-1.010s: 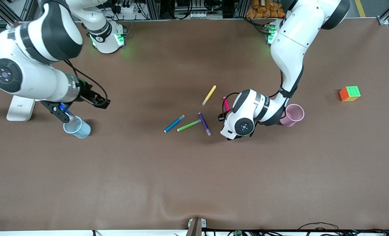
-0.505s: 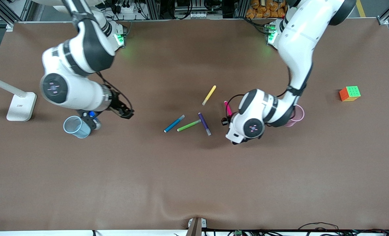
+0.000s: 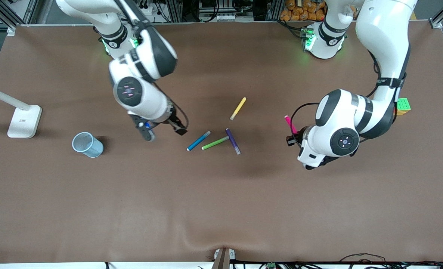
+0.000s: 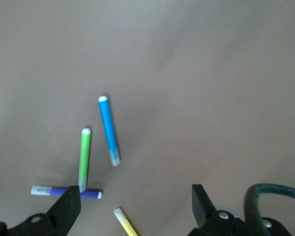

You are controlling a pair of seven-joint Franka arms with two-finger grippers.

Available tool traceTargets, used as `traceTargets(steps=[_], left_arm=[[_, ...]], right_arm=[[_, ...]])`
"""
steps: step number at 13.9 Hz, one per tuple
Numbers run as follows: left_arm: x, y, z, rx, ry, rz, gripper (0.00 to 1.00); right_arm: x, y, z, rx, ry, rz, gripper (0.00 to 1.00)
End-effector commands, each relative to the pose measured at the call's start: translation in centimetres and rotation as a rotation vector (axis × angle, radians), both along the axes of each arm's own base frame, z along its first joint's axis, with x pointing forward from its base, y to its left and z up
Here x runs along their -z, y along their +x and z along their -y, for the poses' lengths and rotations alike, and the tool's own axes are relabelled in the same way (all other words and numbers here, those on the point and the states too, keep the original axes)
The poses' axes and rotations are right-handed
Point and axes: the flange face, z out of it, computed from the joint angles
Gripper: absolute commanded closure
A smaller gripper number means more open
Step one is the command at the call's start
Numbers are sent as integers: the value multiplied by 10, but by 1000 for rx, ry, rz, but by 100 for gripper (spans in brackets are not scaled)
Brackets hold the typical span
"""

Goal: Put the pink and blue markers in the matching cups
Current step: 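Grasp the pink marker with the left gripper while the right gripper reaches the blue marker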

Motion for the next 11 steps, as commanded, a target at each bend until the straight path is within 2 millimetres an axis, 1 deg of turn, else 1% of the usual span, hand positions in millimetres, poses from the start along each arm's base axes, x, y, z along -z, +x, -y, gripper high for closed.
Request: traceTargets(steps=[1, 2, 3, 4, 5, 6, 7, 8, 9, 10, 11], left_arm=[[-4, -9, -4, 38, 57, 11, 100], [-3, -6, -14, 41, 83, 19, 100], [2, -8, -20, 65, 126, 24, 100], [3, -10, -23, 90, 160, 38, 100], [3, -10, -23, 93, 166, 44, 100], [3, -9, -28, 86, 165, 45, 100], [4, -7, -35, 77, 166, 43, 100], [6, -8, -35, 75, 163, 50, 100], [9, -9, -36, 77, 156, 60, 100], [12, -8, -43, 63, 151, 72, 100], [13, -7, -48, 54, 143, 85, 100]], right_arm=[[27, -13, -19, -1, 8, 26, 0], [41, -16, -29, -6, 0, 32, 0], [56, -21, -39, -20, -8, 33, 0], [72, -27, -50, -36, -14, 35, 3], [83, -35, -64, -52, -11, 50, 11], [92, -37, -66, -40, -18, 51, 14], [96, -37, -68, -33, -21, 51, 15], [105, -35, -68, -30, -23, 60, 15], [121, -32, -67, -27, -26, 76, 16], [133, -32, -68, -30, -28, 89, 21], [136, -29, -70, -28, -22, 105, 25]])
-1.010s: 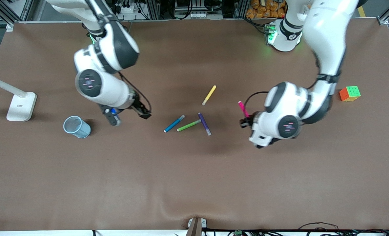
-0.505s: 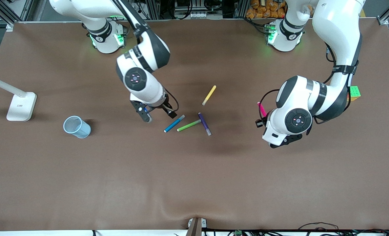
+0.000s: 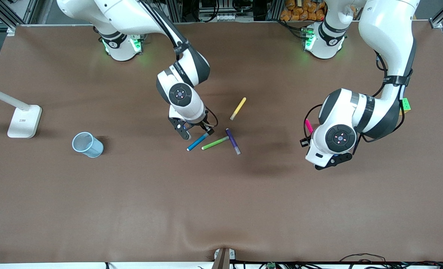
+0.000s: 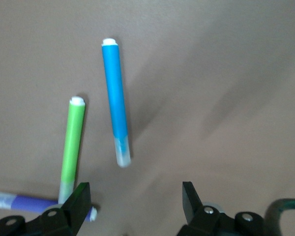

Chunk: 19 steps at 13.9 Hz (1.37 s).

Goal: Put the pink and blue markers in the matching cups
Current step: 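Grasp the blue marker with the right gripper while the left gripper lifts the pink marker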

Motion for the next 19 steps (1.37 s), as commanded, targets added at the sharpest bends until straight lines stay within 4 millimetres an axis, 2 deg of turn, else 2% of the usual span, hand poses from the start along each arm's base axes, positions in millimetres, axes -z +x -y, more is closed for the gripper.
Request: traceTargets(steps=[1, 2, 3, 4, 5, 7, 9, 10, 11, 14, 15, 16, 18, 19], left_arm=[[-4, -7, -17, -6, -4, 43, 100], [-3, -9, -17, -6, -9, 53, 100], [-3, -13, -18, -6, -19, 72, 100], [-6, -18, -28, -16, -32, 109, 100], [-8, -22, -39, -8, -52, 153, 100], [-6, -31, -39, 27, -74, 181, 100], [-4, -42, -39, 39, -93, 236, 100], [-2, -47, -40, 44, -99, 251, 100], [-1, -47, -43, 48, -101, 252, 100], [-3, -47, -43, 50, -102, 257, 100], [-2, -47, -43, 54, -103, 255, 100], [0, -47, -43, 56, -103, 252, 100], [5, -48, -42, 58, -104, 244, 100], [6, -48, -41, 64, -106, 243, 100]], right_arm=[[22, 7, -1, 13, -6, 39, 29], [34, 7, -1, 15, -4, 49, 34], [37, 8, -1, 14, -2, 55, 41], [37, 8, -1, 16, -2, 55, 46], [37, 9, -1, 15, 0, 59, 47], [45, 7, -4, 15, -1, 61, 50], [49, 5, -7, 7, 1, 67, 61], [54, 4, -9, 5, -1, 66, 62], [57, 4, -10, 3, 1, 72, 62], [69, 0, -14, -3, 1, 78, 73], [68, -1, -16, -7, 5, 85, 81], [66, 1, -16, -12, 9, 88, 100], [54, 11, -12, -9, 10, 84, 100], [50, 20, -1, 8, -3, 55, 100]])
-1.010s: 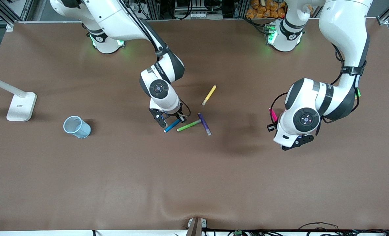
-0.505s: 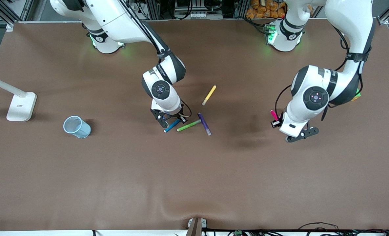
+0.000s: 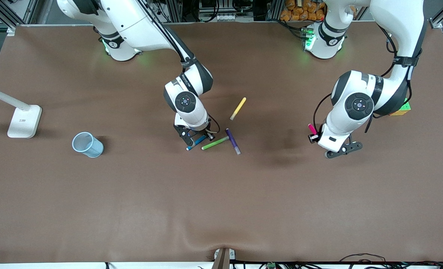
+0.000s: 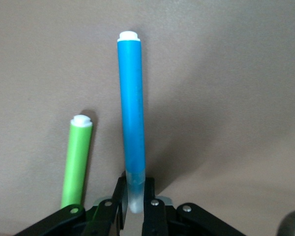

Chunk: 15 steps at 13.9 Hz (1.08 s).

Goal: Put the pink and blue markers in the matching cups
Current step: 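Grasp the blue marker with the right gripper while the left gripper lifts the pink marker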

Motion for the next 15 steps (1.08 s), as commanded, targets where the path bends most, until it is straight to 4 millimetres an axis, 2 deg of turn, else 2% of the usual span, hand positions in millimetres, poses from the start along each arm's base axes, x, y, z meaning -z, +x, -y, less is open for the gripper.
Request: traceTargets(steps=[1, 4, 5, 7, 9, 10, 12, 15], left_arm=[[-1, -5, 0, 27, -4, 11, 100], [-1, -6, 4, 34, -6, 12, 100], [-2, -7, 11, 33, -18, 24, 100], [-2, -11, 17, 23, -37, 36, 100], [-10, -15, 8, 13, -41, 67, 100], [-12, -14, -6, -4, -43, 89, 100], [-23, -10, -34, -37, -37, 127, 100], [-66, -10, -46, -53, -36, 202, 100]], right_arm=[[-19, 27, 16, 19, -24, -49, 100], [-69, 59, 41, 27, -64, -175, 100], [-88, 70, 60, 5, -68, -218, 100], [-119, 92, 118, -64, -38, -337, 100], [-155, 103, 159, -131, -5, -420, 100], [-168, 111, 187, -144, 9, -458, 100], [-187, 121, 238, -200, 54, -524, 100], [-201, 129, 313, -223, 124, -585, 100]])
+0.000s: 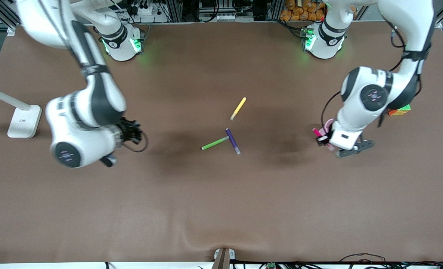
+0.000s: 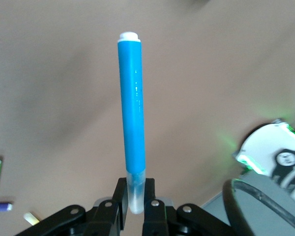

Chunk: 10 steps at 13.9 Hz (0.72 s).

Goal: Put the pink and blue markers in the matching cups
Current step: 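Carry the blue marker to the blue cup while the left gripper lowers pink marker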

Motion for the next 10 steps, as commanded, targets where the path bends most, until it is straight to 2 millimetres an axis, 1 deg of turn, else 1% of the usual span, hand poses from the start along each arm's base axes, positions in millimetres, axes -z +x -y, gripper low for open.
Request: traceTargets(steps=[1, 2, 3, 4, 5, 7, 8, 10], left_arm=[[-40, -16, -2, 0, 8, 70, 100], [-43, -17, -9, -7, 10, 76, 100], [-38, -19, -23, -24, 15, 68, 100], [-34, -24, -27, -24, 13, 79, 100], [-26, -34, -31, -5, 21, 87, 100], [-15, -42, -55, 9, 64, 102, 100], [-10, -46, -55, 12, 65, 96, 100], [1, -53, -56, 20, 56, 115, 100]], right_arm=[[-6, 4, 55, -1, 92, -62, 100], [-6, 2, 76, 4, 134, -90, 100], [-7, 1, 98, 19, 178, -110, 100], [-5, 1, 125, 35, 207, -117, 100], [-2, 0, 144, 42, 229, -117, 100], [5, -1, 167, 34, 266, -111, 100], [9, 0, 180, 39, 284, -107, 100], [31, -2, 201, 37, 323, -122, 100]])
